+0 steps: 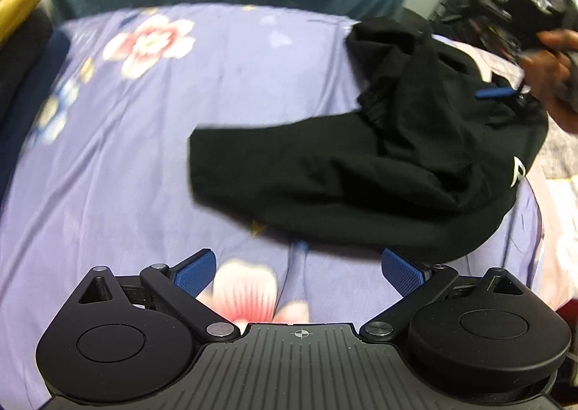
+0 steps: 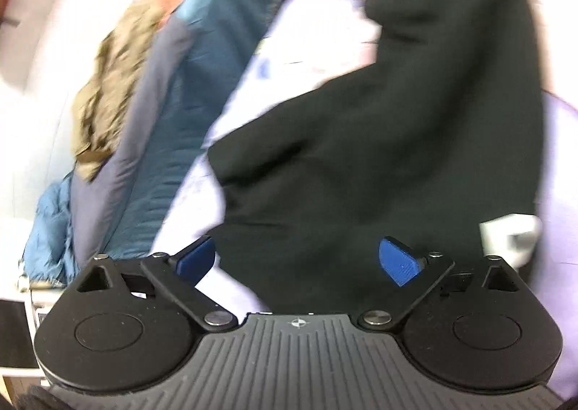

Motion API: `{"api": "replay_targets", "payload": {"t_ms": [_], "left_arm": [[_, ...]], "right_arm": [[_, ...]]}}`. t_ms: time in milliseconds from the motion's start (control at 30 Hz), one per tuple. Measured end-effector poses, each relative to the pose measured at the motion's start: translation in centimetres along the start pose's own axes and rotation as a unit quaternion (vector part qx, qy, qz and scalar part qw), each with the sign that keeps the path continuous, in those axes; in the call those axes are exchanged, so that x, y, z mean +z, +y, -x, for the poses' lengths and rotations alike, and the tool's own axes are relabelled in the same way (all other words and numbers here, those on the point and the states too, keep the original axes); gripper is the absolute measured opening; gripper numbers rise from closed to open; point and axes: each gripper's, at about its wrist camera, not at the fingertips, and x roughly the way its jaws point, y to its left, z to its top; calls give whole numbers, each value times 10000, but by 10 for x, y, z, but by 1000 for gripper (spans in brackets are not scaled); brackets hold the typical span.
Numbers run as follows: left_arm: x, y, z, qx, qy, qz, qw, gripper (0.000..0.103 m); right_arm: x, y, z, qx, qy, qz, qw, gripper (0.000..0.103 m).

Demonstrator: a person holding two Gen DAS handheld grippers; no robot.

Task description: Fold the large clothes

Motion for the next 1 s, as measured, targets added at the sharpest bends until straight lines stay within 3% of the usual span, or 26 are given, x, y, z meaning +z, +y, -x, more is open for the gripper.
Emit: {"api": "replay_targets", "payload": {"t_ms": [67,133,200,233,300,333,433,533,667,800,900,1000], "left_arm": [[-12,12,2,70,115,170,9998,103],[-24,25,4,152,197,368,9990,103],[-35,38,8,208,219,553,9980,103],[-39,45,9,225,225,657,9973,103],[-43,54,7,224,260,793,9963,103],[-43,58,5,219,282,834,9959,103],[-36,60,-2,202,249,718,9969,103],[-20,52,-4,210,-27,401,9990,103],[15,31,-13,-143,-225,-210,9994,103],[45,-3,-27,-394,-310,-831,9953,103],[62,-35,-34,-528,-439,-1320,9889,103],[74,-70,-42,-585,-540,-1827,9799,103]], "right_arm": [[-6,26,-19,-320,120,409,9986,101],[-18,41,-38,-618,-56,864,9943,99],[-30,40,-53,-1048,-342,982,9890,84],[-34,33,-58,-1113,-285,977,9886,66],[-38,14,-54,-771,-177,988,9920,33],[-39,3,-48,-651,-140,1043,9923,8],[-40,-22,-19,-782,-267,1138,9901,7],[-39,-77,40,-949,-588,772,9908,6],[-36,-152,105,-1317,-913,105,9870,6],[-53,-221,155,-2029,-1102,-522,9716,6],[-69,-268,171,-2495,-956,-1028,9582,6],[-81,-314,180,-2814,-650,-1668,9428,21]]}}
